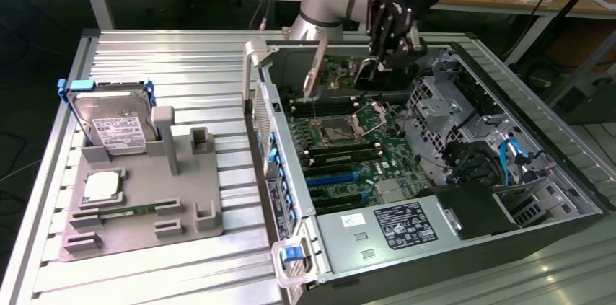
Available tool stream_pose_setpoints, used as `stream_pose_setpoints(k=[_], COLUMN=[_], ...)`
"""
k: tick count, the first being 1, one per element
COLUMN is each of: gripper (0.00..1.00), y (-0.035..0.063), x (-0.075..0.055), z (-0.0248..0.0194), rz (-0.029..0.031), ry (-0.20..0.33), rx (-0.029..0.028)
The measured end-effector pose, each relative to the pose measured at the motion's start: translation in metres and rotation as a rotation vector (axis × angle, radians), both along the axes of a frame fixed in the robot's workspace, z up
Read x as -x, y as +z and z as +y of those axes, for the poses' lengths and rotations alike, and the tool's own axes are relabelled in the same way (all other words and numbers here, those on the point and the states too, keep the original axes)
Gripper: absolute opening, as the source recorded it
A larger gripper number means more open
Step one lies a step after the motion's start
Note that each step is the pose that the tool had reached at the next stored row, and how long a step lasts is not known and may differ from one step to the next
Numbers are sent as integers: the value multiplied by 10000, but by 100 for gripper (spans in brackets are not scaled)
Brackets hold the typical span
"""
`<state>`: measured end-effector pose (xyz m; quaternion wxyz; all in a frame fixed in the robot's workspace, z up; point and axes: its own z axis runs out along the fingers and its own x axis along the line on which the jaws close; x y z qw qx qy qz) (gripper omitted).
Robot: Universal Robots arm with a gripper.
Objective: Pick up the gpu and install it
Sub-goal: 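Insert the gpu into the slot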
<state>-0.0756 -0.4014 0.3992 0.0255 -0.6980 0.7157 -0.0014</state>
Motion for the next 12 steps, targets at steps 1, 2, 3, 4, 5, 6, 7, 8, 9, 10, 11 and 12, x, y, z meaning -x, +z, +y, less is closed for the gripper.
stream_pose_setpoints(k=[1, 2, 3, 4, 5, 6, 7, 8, 9, 10, 11, 12], gripper=[27, 27, 27, 27, 27, 27, 27, 27, 27, 27, 27, 27], y=[-17, -33, -49, -69, -84, -102, -121, -141, -157, -171, -186, -210], x=[-1, -1, -2, -3, -3, -4, -4, -4, -3, -3, 1, 3], z=[0, 0, 0, 0, 0, 0, 0, 0, 0, 0, 0, 0], rz=[1, 1, 1, 0, 0, 0, -1, -1, 0, 0, 0, 1], ry=[206, 388, 575, 788, 942, 1117, 1250, 1279, 1280, 1281, 1268, 1202], rx=[7, 12, 15, 18, 19, 20, 20, 20, 20, 18, 17, 16])
